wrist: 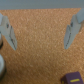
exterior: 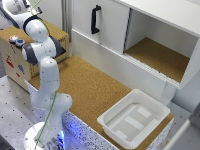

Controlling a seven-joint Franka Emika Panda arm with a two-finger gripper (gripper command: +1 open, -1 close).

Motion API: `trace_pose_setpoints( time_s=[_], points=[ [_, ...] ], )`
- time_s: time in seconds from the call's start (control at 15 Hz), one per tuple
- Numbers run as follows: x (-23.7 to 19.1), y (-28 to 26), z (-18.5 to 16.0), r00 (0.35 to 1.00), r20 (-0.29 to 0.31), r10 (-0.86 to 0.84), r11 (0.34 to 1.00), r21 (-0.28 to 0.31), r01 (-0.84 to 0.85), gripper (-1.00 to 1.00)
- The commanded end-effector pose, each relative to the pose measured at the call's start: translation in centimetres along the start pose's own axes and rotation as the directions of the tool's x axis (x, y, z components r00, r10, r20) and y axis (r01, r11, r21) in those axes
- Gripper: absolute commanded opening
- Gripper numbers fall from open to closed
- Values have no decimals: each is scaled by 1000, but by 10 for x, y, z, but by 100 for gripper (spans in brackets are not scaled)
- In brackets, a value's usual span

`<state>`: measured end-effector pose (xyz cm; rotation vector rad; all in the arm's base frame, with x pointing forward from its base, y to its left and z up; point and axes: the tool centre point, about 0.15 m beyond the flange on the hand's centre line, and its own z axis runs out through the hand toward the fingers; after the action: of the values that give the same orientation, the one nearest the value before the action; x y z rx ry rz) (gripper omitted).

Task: Grasp the purple block, then rotate it right

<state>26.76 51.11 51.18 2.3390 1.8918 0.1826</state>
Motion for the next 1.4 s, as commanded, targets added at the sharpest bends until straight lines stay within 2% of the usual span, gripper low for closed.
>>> trace_pose_setpoints(
  time_s=[0.0,0.27,0.47,0.73,0.8,0.93,1.13,1.33],
  points=[
    [-58,39,56,967,-226,-117,989,65,135,100],
    [-70,51,79,945,-288,-154,982,63,179,100],
    [-72,58,102,944,-277,-177,977,66,203,100],
    [-74,56,106,941,-272,-199,972,69,226,100],
    [-72,53,103,941,-259,-216,971,45,236,-100],
    [-68,49,97,938,-249,-242,967,14,253,-100],
    [-61,42,93,943,-191,-271,962,-8,275,-100],
    [-57,40,95,947,-193,-256,965,12,263,-100]
  ],
)
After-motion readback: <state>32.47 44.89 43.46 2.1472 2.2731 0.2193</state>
